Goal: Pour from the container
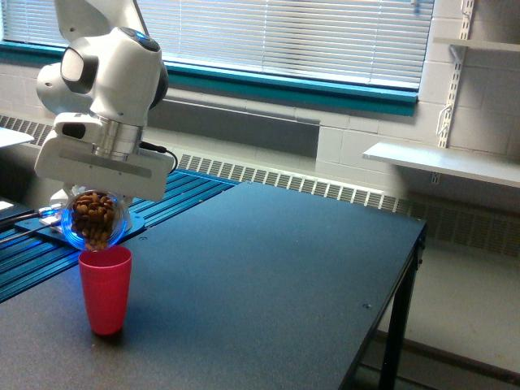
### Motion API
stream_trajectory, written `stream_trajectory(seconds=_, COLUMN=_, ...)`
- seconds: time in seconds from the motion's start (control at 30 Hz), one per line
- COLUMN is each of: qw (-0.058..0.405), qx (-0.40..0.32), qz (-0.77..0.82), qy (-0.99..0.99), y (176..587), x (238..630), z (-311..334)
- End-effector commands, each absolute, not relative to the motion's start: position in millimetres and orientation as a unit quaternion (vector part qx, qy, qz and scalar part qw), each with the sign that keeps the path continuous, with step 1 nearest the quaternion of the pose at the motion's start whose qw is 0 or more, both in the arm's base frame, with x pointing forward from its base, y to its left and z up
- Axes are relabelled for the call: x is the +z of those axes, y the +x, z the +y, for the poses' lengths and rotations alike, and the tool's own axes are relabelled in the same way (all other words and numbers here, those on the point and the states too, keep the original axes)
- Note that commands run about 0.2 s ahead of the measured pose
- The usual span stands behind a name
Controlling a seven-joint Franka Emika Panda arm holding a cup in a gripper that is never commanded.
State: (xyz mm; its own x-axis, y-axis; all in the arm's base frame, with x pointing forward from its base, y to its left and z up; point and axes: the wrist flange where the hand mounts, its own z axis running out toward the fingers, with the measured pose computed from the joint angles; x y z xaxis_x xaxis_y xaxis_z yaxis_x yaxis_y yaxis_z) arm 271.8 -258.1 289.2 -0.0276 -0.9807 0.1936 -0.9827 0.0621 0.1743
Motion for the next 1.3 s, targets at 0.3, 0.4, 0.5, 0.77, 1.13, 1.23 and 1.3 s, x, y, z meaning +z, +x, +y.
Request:
stream_trajectory(seconds=0.3, qw=0.13, qx=-0.008, qz=-0.716, qy=0.686, y=282.5, x=286.0, z=-257.0)
stream_trajectory(seconds=0.4, qw=0.127, qx=-0.008, qz=-0.716, qy=0.686, y=286.0, x=284.7, z=-257.0)
stream_trajectory(seconds=0.5, qw=0.128, qx=-0.011, qz=-0.715, qy=0.687, y=288.1, x=282.8, z=-257.4)
stream_trajectory(seconds=0.77, qw=0.127, qx=-0.014, qz=-0.712, qy=0.691, y=295.1, x=279.5, z=-256.1)
stream_trajectory(seconds=1.13, qw=0.125, qx=-0.021, qz=-0.711, qy=0.692, y=299.0, x=274.8, z=-251.7)
stream_trajectory(seconds=1.23, qw=0.125, qx=-0.022, qz=-0.711, qy=0.691, y=298.3, x=274.2, z=-250.8)
stream_trajectory(seconds=1.3, qw=0.125, qx=-0.023, qz=-0.713, qy=0.69, y=297.6, x=274.2, z=-250.4)
